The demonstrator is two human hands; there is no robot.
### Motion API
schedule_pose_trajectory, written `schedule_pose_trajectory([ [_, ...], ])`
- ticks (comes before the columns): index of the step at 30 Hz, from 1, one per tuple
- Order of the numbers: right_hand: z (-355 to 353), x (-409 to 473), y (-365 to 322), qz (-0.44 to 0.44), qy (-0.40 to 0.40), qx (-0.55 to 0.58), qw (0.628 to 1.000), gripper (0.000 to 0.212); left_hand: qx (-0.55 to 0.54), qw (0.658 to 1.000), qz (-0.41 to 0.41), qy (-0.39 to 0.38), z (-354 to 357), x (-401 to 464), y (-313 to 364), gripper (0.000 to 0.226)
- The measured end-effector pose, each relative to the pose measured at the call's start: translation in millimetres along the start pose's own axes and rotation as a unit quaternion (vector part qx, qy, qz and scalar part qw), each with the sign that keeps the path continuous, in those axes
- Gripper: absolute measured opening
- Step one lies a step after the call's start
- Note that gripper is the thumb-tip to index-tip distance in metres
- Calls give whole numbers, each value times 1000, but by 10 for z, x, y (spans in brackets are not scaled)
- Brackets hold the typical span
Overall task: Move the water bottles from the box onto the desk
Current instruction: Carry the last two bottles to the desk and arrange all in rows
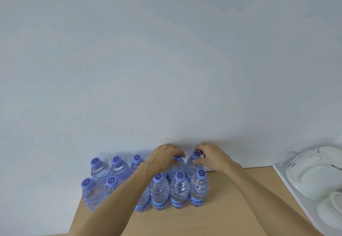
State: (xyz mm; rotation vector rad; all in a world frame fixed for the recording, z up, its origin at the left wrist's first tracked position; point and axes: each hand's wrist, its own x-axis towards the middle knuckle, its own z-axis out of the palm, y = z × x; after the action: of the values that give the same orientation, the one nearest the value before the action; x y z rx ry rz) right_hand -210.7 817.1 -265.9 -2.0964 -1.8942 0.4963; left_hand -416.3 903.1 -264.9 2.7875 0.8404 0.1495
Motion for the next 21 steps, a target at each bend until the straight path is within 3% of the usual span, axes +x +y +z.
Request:
schedule_pose_trajectory([
  [5,19,22,36,-11,2,35,999,35,52,998,-24,20,-8,59,1,31],
  [9,18,27,56,-18,4,38,999,35,64,993,-95,25,87,64,63,46],
  [15,17,17,63,-34,13,36,999,30,-33,999,-22,-8,-17,-5,-83,35],
  [21,-3,13,61,-41,9,43,998,26,-25,997,-73,7,17,29,-50,35],
])
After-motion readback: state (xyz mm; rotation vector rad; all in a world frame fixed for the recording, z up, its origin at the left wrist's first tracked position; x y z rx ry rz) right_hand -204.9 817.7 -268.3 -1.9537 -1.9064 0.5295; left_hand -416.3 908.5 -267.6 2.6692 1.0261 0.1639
